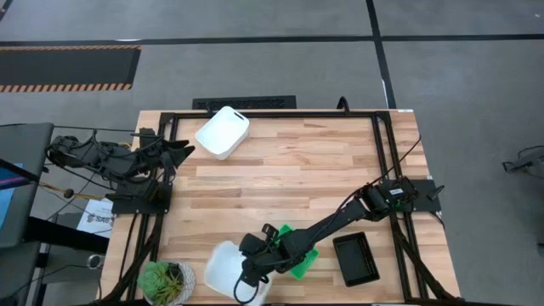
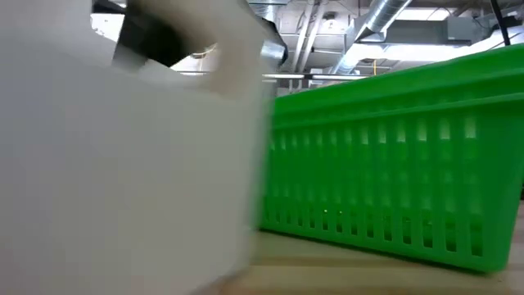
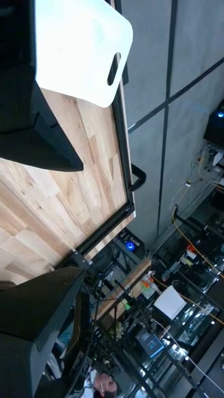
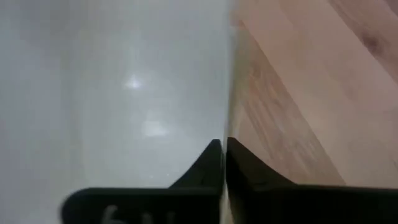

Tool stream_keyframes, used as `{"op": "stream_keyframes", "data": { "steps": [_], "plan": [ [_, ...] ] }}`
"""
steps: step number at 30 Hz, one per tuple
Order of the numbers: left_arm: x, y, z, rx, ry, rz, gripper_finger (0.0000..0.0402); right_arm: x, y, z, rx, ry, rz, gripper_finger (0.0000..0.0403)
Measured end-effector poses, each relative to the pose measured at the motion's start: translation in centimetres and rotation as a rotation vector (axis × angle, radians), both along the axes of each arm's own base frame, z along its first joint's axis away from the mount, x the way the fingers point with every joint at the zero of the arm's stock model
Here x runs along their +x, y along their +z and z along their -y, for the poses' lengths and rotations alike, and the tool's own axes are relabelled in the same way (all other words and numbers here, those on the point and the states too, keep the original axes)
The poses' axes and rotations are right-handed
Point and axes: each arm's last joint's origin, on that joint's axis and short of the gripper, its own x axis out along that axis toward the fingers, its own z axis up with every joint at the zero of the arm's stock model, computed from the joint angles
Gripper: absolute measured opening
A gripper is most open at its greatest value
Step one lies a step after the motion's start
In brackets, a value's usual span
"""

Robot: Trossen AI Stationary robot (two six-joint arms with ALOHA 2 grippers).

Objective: Stack baskets by color
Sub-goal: Stack the middle white bin on the bottom white bin

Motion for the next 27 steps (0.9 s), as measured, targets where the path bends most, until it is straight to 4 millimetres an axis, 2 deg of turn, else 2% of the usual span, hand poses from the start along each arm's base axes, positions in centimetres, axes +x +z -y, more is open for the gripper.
{"op": "stream_keyframes", "data": {
  "steps": [3,10,20,27],
  "plan": [
    [0.0,0.0,0.0,-0.001,-0.005,-0.001,0.0254,0.0,0.2,0.3,0.006,0.020,-0.025,0.0011],
    [0.0,0.0,0.0,-0.001,-0.005,-0.002,0.0254,0.6,0.3,1.5,0.046,0.037,-0.046,0.0005],
    [0.0,0.0,0.0,0.002,-0.007,-0.004,0.0254,0.6,5.4,2.8,0.069,0.139,-0.054,0.0003],
    [0.0,0.0,0.0,0.002,-0.009,-0.004,0.0254,0.1,5.8,2.2,0.096,0.171,-0.086,0.0001]
  ]
}}
